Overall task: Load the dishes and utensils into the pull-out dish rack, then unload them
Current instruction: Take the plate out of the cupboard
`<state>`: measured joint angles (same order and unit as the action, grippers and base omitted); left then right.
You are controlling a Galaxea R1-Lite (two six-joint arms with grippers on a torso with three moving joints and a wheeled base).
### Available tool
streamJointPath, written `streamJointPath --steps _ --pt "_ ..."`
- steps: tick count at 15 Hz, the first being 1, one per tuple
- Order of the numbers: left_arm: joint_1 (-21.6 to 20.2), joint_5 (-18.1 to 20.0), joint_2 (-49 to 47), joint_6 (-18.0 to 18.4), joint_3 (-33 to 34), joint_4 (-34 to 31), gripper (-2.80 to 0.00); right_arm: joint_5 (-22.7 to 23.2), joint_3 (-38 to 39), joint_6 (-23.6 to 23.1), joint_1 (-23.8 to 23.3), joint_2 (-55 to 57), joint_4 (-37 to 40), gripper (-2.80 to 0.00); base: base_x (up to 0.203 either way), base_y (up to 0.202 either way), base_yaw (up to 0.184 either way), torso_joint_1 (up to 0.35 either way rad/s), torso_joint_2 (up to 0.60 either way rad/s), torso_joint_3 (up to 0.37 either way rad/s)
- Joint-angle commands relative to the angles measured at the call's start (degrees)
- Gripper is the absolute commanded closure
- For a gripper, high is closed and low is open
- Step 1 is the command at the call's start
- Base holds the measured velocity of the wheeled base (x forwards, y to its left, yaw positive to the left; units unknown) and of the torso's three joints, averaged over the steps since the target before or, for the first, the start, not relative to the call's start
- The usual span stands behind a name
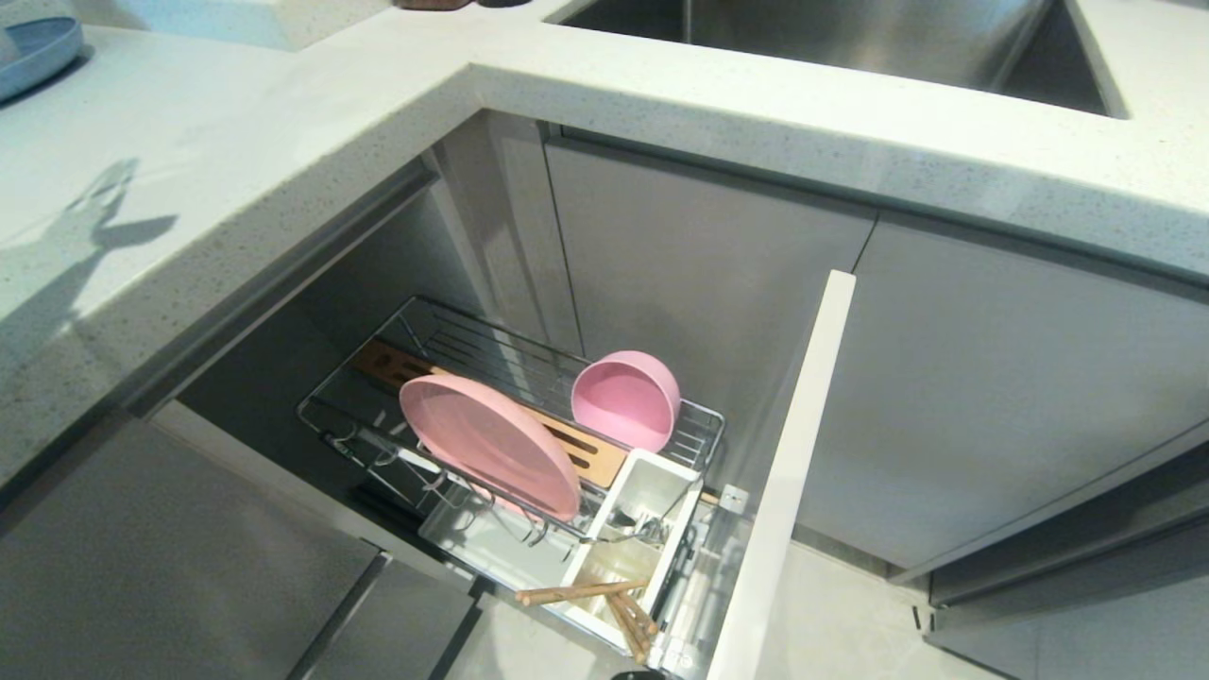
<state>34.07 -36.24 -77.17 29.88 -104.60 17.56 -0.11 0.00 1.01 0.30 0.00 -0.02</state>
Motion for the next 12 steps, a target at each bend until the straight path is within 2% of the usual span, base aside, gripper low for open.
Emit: streamJointPath --steps 1,5,8,10,12 --pt "-3.2 -0.2 2.8 0.2 -0.5 -1.1 0.00 -0.1 0.1 0.0 0.0 0.0 0.0 0.00 0.000 0.000 0.000 0.000 0.00 0.000" --pt "-8.6 0.2 7.9 0.1 -0.7 -6.9 0.00 0.0 0.1 0.0 0.0 0.0 0.0 0.00 0.000 0.000 0.000 0.000 0.00 0.000" --pt "-12.7 1.3 11.2 0.0 0.0 -8.9 0.00 0.0 0.1 0.0 0.0 0.0 0.0 0.00 0.000 0.000 0.000 0.000 0.00 0.000" --pt "-17.1 4.2 13.5 -0.2 0.7 -11.0 0.00 0.0 0.1 0.0 0.0 0.0 0.0 0.00 0.000 0.000 0.000 0.000 0.00 0.000" --pt "-22.5 7.7 16.3 -2.2 1.4 -14.5 0.00 0.0 0.1 0.0 0.0 0.0 0.0 0.00 0.000 0.000 0.000 0.000 0.00 0.000"
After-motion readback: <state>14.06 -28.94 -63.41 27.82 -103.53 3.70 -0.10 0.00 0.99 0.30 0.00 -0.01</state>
